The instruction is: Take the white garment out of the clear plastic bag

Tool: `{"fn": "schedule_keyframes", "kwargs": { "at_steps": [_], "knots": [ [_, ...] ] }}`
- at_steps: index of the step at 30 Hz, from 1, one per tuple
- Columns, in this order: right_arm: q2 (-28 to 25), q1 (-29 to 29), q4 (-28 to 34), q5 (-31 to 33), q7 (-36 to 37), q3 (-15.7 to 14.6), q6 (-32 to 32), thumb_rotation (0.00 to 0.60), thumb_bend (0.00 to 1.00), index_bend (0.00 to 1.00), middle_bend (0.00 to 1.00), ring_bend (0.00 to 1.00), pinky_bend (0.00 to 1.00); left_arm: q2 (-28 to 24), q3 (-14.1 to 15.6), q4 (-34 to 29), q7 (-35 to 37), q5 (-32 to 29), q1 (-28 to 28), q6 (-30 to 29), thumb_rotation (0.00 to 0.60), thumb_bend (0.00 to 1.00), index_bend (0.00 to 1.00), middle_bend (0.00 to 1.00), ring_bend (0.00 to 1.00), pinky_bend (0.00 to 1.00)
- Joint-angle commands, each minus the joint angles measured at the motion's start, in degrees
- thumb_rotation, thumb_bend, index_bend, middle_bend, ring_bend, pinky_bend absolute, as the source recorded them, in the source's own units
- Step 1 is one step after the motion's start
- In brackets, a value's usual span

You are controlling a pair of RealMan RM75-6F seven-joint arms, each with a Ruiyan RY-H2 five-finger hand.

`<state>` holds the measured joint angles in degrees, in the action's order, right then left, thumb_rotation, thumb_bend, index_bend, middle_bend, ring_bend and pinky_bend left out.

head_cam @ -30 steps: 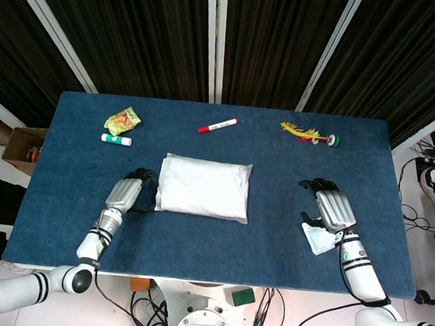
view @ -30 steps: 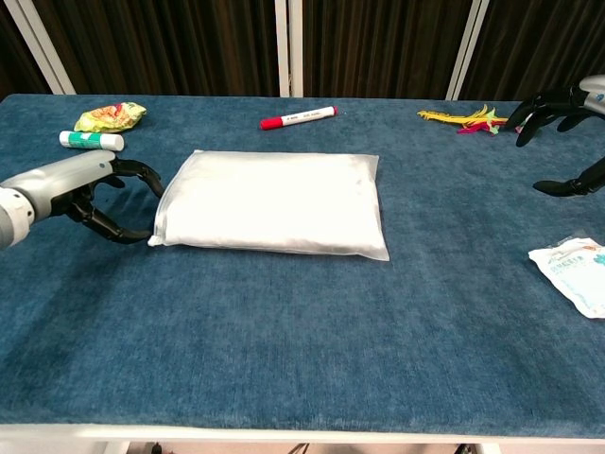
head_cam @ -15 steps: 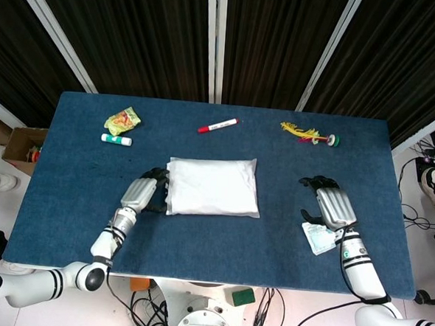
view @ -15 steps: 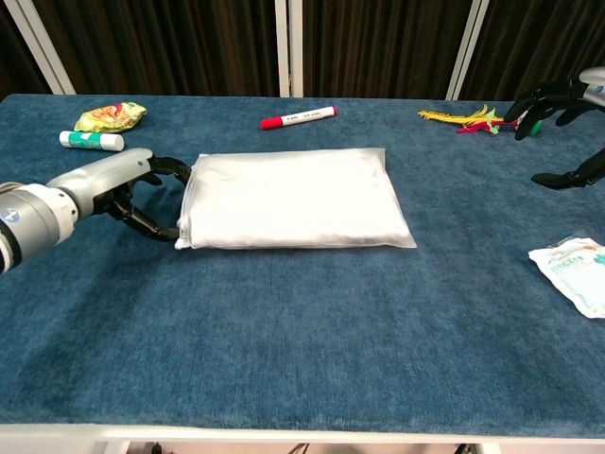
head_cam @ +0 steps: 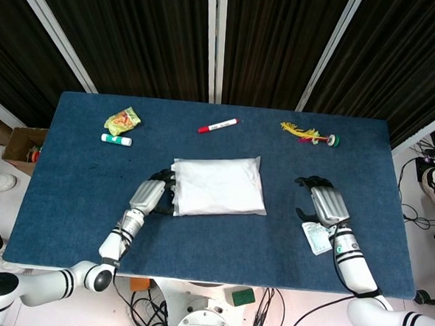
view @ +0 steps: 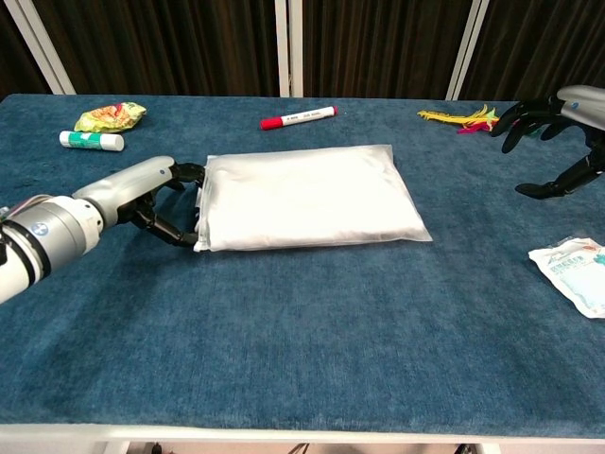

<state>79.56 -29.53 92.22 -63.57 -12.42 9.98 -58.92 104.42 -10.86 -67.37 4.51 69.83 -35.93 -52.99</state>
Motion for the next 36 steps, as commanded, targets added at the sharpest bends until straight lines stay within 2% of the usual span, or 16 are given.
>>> {"fn": "schedule_keyframes", "kwargs": {
  "at_steps": [1,7,14,27,30,36],
  "knots": [
    [2.90,-2.76,-3.21,2.84,-2.47,0.38,3.52,0.600,0.34,0.26,0.32,0.15,0.23,0.65,0.12,0.87,0.73,0.59,-0.26,-0.27,0.600,0.29,0.38,0.13,0.03,0.12],
    [7.89,-6.56,-8.07,6.20,-5.27,0.75,7.33,0.600,0.44,0.24,0.32,0.14,0.22,1.18,0.20,1.92,1.20,1.19,-0.48,-0.50,0.600,0.29,0.38,0.13,0.03,0.12],
    [12.66,-9.00,-12.44,5.99,-5.95,0.64,8.37,0.600,0.44,0.23,0.32,0.13,0.19,1.65,0.35,2.71,2.08,1.79,-0.67,-0.46,0.600,0.29,0.38,0.13,0.03,0.12],
    [17.39,-9.10,-16.01,0.64,-0.03,0.15,6.78,0.600,0.44,0.23,0.32,0.12,0.18,3.92,-0.03,5.86,4.38,3.04,-2.08,0.06,0.600,0.30,0.39,0.13,0.03,0.12],
    [17.69,-9.14,-16.02,0.17,0.35,0.05,6.74,0.600,0.44,0.23,0.32,0.12,0.18,4.74,-0.16,6.63,4.47,3.43,-2.24,-0.62,0.600,0.32,0.44,0.15,0.03,0.12],
    [17.70,-8.51,-15.94,-0.48,1.39,-0.47,6.38,0.600,0.44,0.23,0.32,0.12,0.18,6.52,-0.61,8.45,5.29,4.17,-2.25,-2.64,0.600,0.44,0.63,0.25,0.05,0.12]
  ]
}}
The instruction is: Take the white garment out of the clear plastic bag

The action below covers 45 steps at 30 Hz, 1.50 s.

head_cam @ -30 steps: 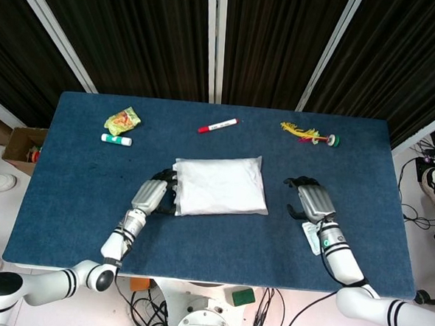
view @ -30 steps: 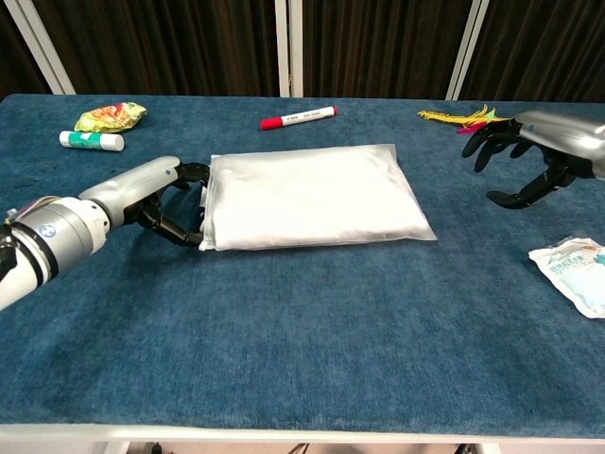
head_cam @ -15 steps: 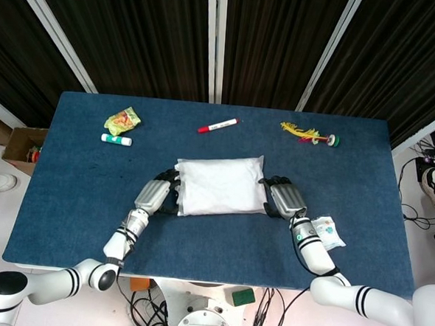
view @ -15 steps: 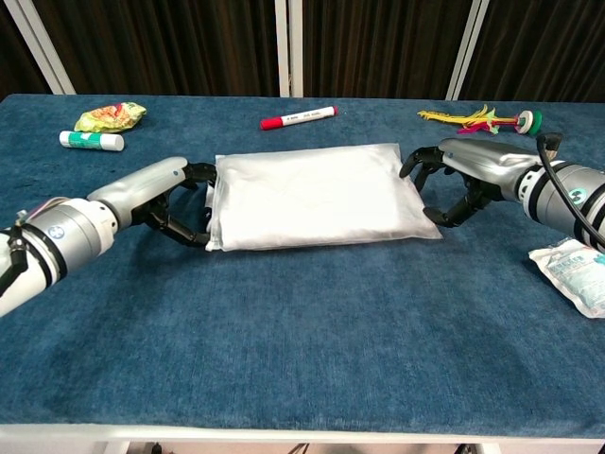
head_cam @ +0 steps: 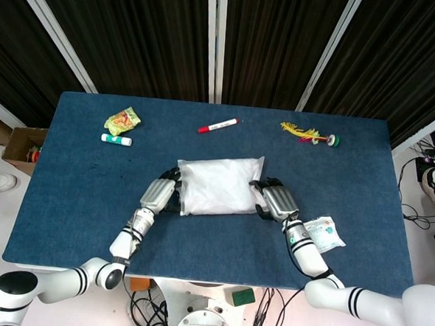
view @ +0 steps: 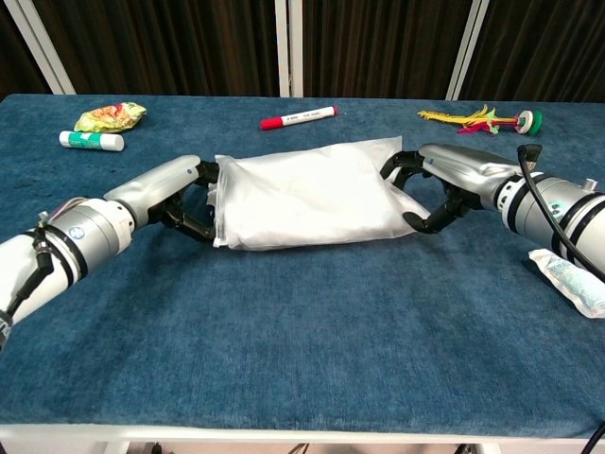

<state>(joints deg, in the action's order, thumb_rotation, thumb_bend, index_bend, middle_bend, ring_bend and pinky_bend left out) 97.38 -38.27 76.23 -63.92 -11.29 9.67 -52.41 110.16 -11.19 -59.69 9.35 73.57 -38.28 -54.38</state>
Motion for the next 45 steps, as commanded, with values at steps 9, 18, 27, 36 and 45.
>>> {"fn": "schedule_keyframes", "kwargs": {
  "at_steps": [9,18,27,36,45],
  "knots": [
    [-4.44,4.02,1.03,-2.58,2.40,-2.48,-3.37,0.600,0.44,0.23,0.32,0.12,0.18,-1.45,1.37,-0.96,1.75,3.00,2.82,-6.19,0.600,0.54,0.73,0.36,0.10,0.12],
    [-7.87,7.25,3.33,-3.81,4.01,-2.43,-7.50,0.600,0.28,0.23,0.35,0.12,0.18,-5.61,3.01,-6.98,0.41,3.14,6.55,-9.42,0.600,0.53,0.73,0.36,0.10,0.12],
    [-3.01,6.65,7.16,-1.10,-4.57,-1.14,-9.94,0.600,0.18,0.44,0.43,0.13,0.18,-6.08,3.02,-12.33,-4.24,0.87,7.26,-8.30,0.600,0.53,0.73,0.36,0.10,0.12],
    [1.37,7.03,7.08,3.28,-14.78,-0.79,-14.04,0.600,0.18,0.51,0.43,0.12,0.18,-5.70,3.04,-16.34,-8.22,0.61,6.36,-7.02,0.600,0.53,0.73,0.34,0.10,0.12],
    [5.18,6.78,2.19,6.84,-20.98,1.05,-16.53,0.600,0.21,0.52,0.42,0.12,0.19,-4.84,2.65,-16.57,-10.07,-0.40,5.42,-5.40,0.600,0.53,0.73,0.33,0.10,0.12]
  ]
}}
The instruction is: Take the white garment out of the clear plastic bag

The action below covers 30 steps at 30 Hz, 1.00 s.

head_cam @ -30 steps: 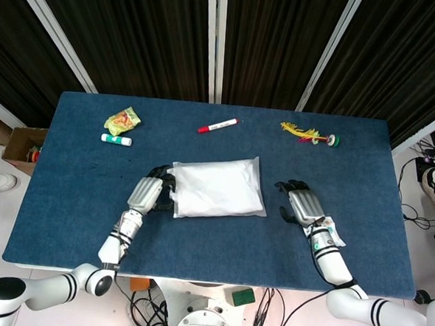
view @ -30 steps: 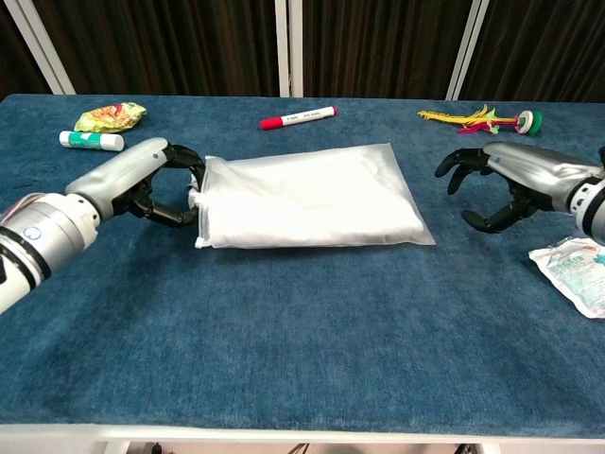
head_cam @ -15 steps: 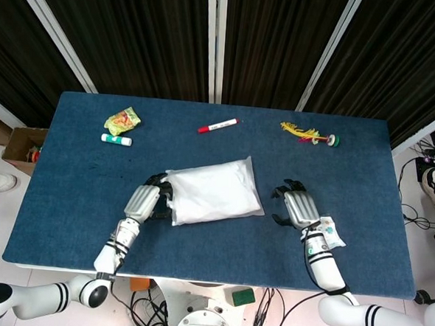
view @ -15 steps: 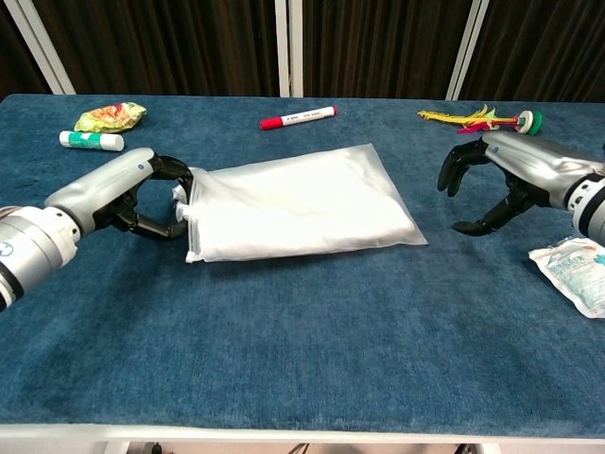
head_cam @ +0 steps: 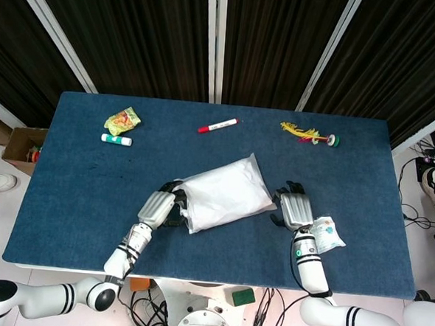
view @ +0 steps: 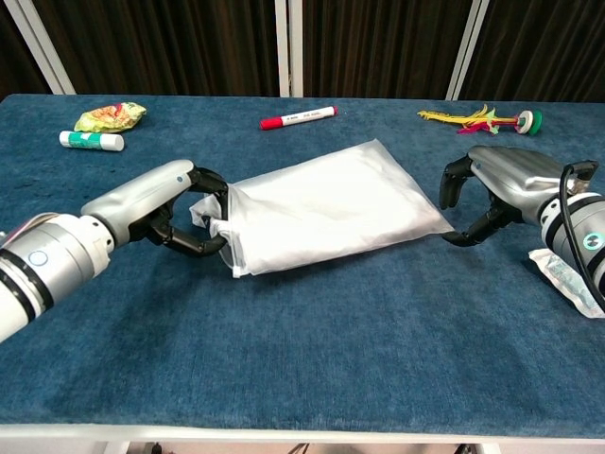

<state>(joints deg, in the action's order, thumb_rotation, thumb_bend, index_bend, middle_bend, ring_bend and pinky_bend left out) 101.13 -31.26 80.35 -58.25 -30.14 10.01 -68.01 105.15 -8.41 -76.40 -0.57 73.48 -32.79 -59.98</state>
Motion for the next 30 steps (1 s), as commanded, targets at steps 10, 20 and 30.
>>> {"fn": "schedule_keyframes", "kwargs": {
  "at_steps": [10,20,30],
  "knots": [
    [4.73,-1.77,-6.57,3.27,-3.80,2.53,0.94,0.600,0.23,0.52,0.41,0.13,0.19,-0.02,-0.25,0.33,-0.28,-0.66,-0.07,0.50,0.600,0.53,0.73,0.33,0.10,0.12],
    [5.40,-1.89,-5.12,3.47,-4.19,2.35,1.82,0.600,0.29,0.51,0.41,0.12,0.18,-0.26,-0.21,0.21,-0.04,-0.80,-0.18,1.04,0.600,0.53,0.73,0.32,0.10,0.12],
    [5.85,-2.04,-6.20,2.65,-4.20,2.22,1.77,0.600,0.52,0.54,0.41,0.13,0.18,-0.11,-0.33,0.43,0.08,-0.74,-0.34,1.11,0.600,0.53,0.73,0.31,0.10,0.12]
  ]
}}
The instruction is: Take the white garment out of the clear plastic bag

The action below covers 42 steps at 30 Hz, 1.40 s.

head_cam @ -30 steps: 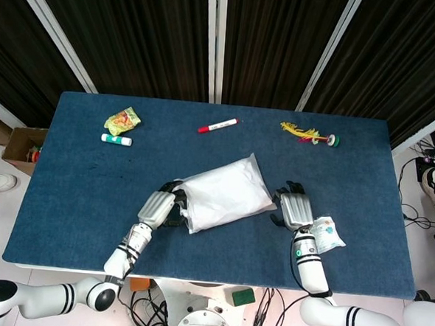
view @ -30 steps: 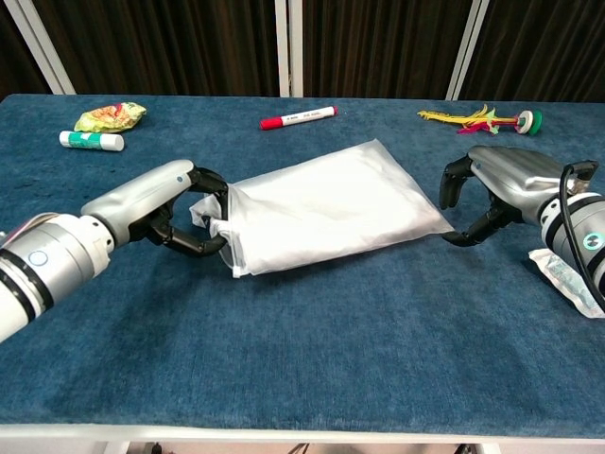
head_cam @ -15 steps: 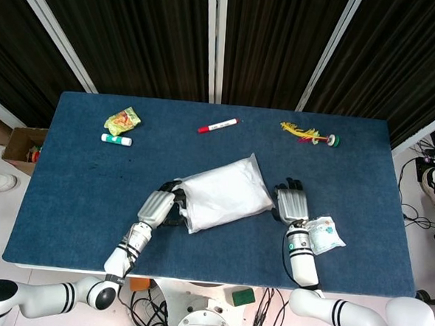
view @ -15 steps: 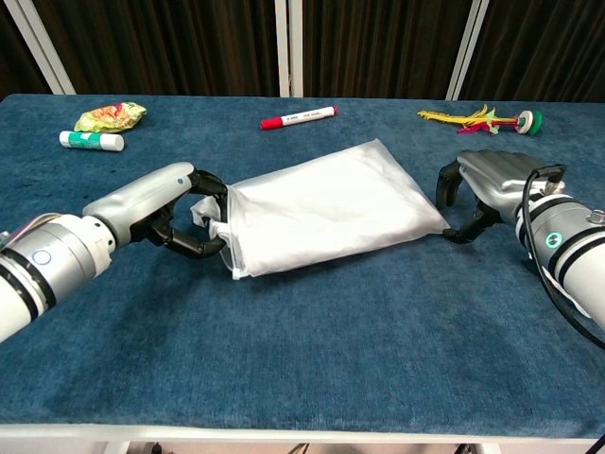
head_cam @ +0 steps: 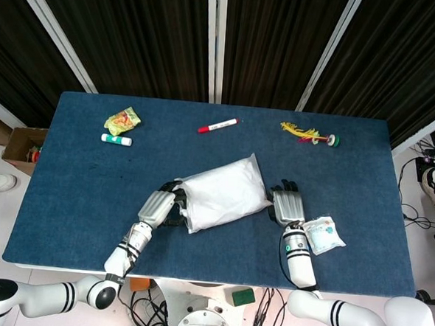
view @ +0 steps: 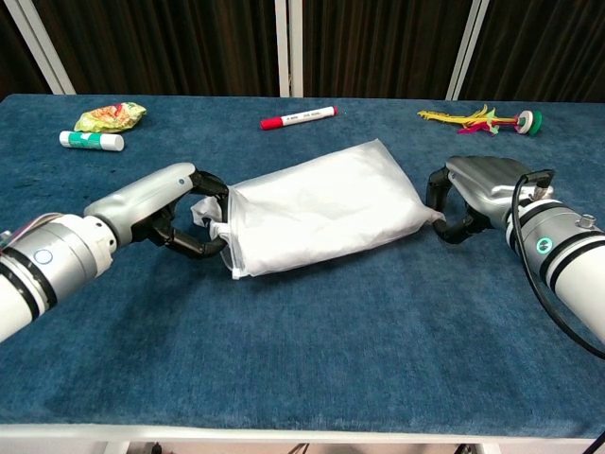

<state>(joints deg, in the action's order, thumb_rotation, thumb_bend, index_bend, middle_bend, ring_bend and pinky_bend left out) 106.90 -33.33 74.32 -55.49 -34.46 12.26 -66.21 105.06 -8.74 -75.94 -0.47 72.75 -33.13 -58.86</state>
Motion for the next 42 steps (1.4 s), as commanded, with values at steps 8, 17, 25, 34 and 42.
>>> {"fn": "schedule_keyframes", "kwargs": {
  "at_steps": [8,17,25,34,42],
  "knots": [
    [0.21,0.42,-0.81,-0.64,1.35,0.26,-0.36,0.600,0.54,0.61,0.42,0.13,0.17,-0.07,0.09,0.20,-0.22,-0.29,0.06,0.17,0.600,0.53,0.73,0.30,0.10,0.12],
    [0.76,0.94,-2.32,-3.10,4.15,0.62,-2.00,0.600,0.57,0.75,0.44,0.13,0.17,-1.04,-0.05,0.27,-0.13,-0.47,0.62,-0.52,0.600,0.53,0.73,0.30,0.10,0.12],
    [-1.40,2.20,-2.93,-4.37,6.70,2.45,-4.49,0.600,0.57,0.77,0.44,0.14,0.17,-5.38,-0.65,-0.47,1.65,-0.73,2.98,-3.34,0.600,0.53,0.73,0.30,0.10,0.12],
    [-5.02,4.41,-4.58,-3.22,8.64,3.82,-5.31,0.600,0.57,0.77,0.44,0.14,0.17,-10.47,-1.83,1.06,4.41,-2.34,6.23,-6.20,0.600,0.53,0.73,0.30,0.10,0.12],
    [-8.67,7.56,-6.85,-2.08,11.14,3.81,-5.56,0.600,0.57,0.76,0.43,0.14,0.17,-13.54,-2.38,2.99,6.19,-4.59,8.79,-6.86,0.600,0.53,0.73,0.30,0.10,0.12]
  ]
}}
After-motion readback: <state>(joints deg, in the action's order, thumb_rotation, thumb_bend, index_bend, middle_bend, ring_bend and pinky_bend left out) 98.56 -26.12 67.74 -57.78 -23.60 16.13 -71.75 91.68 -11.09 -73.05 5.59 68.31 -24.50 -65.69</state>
